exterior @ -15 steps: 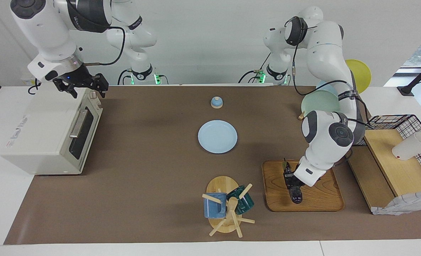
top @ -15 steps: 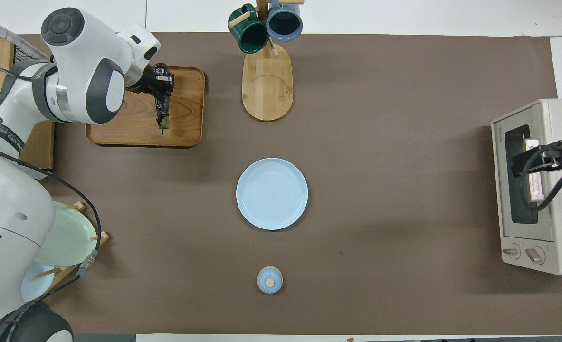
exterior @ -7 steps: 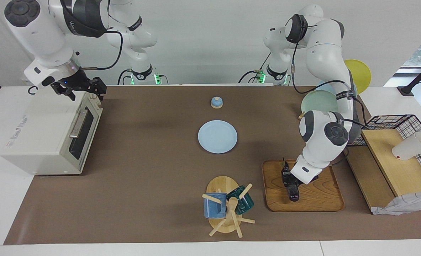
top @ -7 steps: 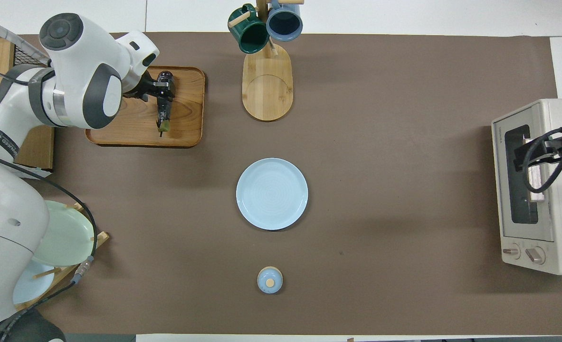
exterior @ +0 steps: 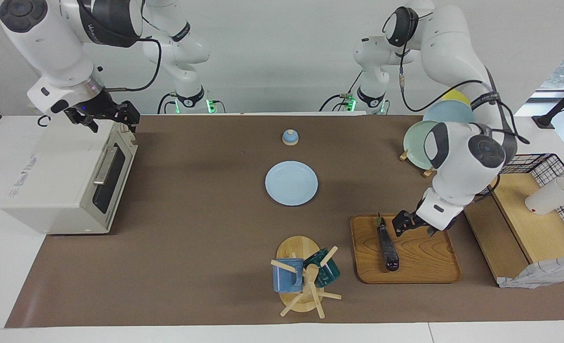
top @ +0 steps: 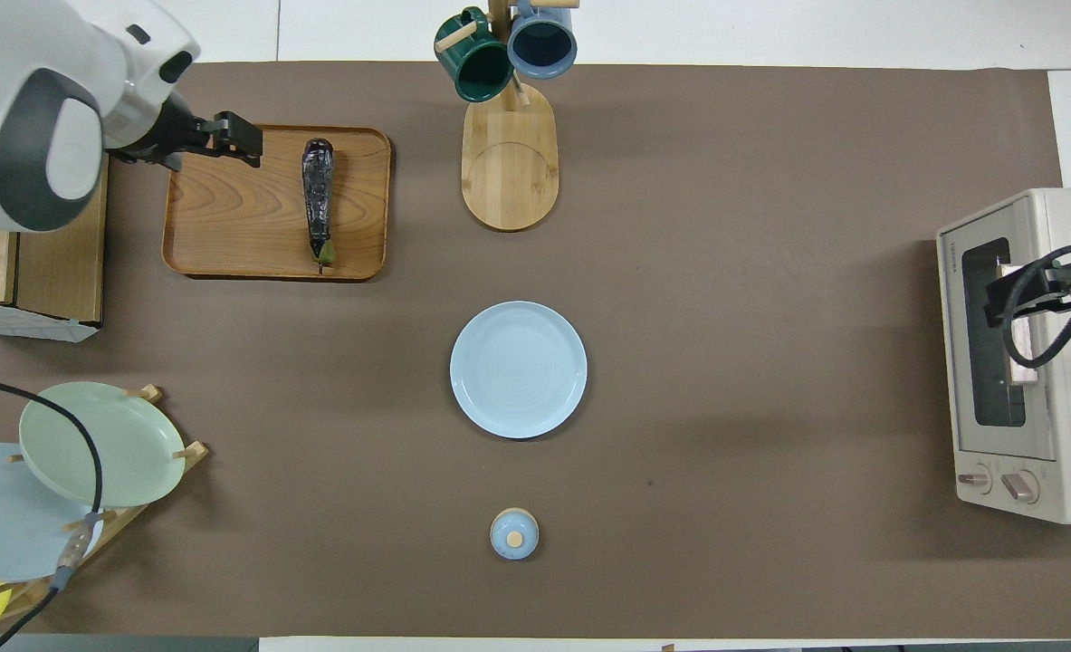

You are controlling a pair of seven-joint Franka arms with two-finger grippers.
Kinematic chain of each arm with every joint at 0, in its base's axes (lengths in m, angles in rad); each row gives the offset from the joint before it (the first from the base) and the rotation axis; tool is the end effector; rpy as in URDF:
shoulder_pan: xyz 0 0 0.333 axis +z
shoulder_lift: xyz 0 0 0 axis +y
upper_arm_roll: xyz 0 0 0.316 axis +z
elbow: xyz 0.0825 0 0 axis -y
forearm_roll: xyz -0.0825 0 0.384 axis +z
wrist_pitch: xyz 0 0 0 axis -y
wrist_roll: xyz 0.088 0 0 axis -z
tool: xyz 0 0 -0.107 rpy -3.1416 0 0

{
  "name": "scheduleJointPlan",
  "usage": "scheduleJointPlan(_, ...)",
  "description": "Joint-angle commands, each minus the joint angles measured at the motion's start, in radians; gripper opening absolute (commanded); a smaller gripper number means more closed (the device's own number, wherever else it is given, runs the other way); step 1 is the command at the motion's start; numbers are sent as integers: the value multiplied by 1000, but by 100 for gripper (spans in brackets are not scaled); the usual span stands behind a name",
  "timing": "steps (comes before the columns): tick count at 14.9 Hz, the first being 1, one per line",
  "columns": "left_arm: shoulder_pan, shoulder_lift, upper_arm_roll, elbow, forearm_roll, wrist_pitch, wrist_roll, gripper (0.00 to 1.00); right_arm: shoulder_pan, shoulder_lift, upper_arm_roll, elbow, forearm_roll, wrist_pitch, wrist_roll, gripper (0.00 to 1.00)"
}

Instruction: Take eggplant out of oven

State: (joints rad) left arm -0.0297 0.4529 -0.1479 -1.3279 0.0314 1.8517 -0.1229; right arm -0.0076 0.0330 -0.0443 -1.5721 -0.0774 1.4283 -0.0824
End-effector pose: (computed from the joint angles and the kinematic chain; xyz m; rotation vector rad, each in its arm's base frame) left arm 0.6927 -0.1015 0.4838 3.0945 -0.0698 0.1081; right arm 0.5461 -0.0371 0.5950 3.0619 0.0401 -0.2789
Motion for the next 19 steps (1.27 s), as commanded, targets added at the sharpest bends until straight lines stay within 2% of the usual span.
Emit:
scheduleJointPlan(1,19,-123,-4,-39,12,-110,5,100,-15,-7,1,12,27,-6,-4,100)
scheduleJointPlan(5,20,-278,-4,-102,12,-239,9,100,-2,-38,-2,6,27,-6,51,100)
scheduleJointPlan(10,16,-483,-4,-336,12,-266,0,100,8,-28,1,6,27,7,73,100)
scheduleJointPlan(12,8,-513,-4,-393,12,-249,-3,100,14,-33,3,6,27,6,72,100)
scheduleJointPlan(15,14,-511,-4,-392,1,-247,5,100,9,-33,3,4,27,4,70,100)
scheduleJointPlan(17,8,-504,2,-376,-65,-246,-21,100,6,-33,3,6,27,4,70,100)
scheduleJointPlan(19,5,-490,5,-332,-70,-264,-30,100,6,-33,3,6,27,4,70,100)
